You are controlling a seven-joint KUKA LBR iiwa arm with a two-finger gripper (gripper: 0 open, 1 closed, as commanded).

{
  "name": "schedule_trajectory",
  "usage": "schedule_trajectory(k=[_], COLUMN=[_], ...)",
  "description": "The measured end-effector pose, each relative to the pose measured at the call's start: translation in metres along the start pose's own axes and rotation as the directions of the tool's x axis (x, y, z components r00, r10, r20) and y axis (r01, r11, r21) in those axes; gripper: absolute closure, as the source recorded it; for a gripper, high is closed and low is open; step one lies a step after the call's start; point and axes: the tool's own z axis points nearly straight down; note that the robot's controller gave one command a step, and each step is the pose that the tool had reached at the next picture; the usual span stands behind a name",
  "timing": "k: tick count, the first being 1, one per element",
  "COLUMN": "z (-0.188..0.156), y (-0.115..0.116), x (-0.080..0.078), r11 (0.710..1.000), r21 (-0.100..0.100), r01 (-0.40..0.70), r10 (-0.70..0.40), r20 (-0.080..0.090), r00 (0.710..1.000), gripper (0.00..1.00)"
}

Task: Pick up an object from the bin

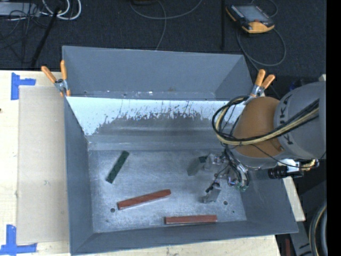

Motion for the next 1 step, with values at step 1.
schedule_trajectory(k=[1], z=[-0.0003], y=[0.048], x=[0.0252], r11=[0.999], r21=[0.001], r01=[-0.051], r10=[0.051], r20=[0.004], r00=[0.999], gripper=[0.0])
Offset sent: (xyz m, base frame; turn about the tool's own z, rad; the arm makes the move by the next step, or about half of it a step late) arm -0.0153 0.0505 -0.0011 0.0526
